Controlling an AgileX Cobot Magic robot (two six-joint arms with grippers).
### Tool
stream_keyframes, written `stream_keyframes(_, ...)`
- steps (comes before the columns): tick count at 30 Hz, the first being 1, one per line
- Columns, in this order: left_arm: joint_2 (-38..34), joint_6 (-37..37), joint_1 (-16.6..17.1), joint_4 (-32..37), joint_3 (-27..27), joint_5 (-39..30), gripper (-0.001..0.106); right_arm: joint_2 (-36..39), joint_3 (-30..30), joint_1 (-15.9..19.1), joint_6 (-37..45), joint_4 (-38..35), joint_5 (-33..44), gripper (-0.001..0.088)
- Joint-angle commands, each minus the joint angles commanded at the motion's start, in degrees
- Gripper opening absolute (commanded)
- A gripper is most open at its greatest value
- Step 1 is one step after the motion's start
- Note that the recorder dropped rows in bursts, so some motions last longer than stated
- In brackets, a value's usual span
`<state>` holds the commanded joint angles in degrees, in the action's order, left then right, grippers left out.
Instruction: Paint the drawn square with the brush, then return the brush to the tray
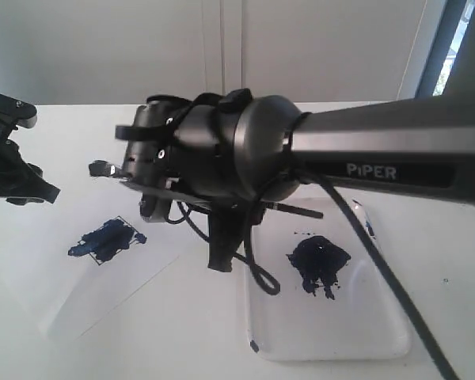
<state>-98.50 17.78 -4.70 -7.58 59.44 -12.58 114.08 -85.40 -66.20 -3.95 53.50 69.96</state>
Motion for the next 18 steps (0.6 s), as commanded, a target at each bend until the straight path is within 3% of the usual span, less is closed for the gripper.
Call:
stream_keyframes(3, -1.36, 0.0, 0.0, -0.49, 0.0, -1.01, 0.048, 1.48, 1.71, 0.0, 0.34, 4.58, 0.0, 0.0)
stream_keyframes(7, -2.43, 0.0, 0.0, -1.12, 0.0, -0.13, 0.048, 3.4, 3.48, 0.0, 0.93, 16.14, 0.0, 0.0)
stream_keyframes(18, -3.73, 0.01, -0.64, -3.77, 0.39, 3.81, 0.048, 7.52, 3.48, 0.0, 1.21, 22.35, 0.0, 0.0)
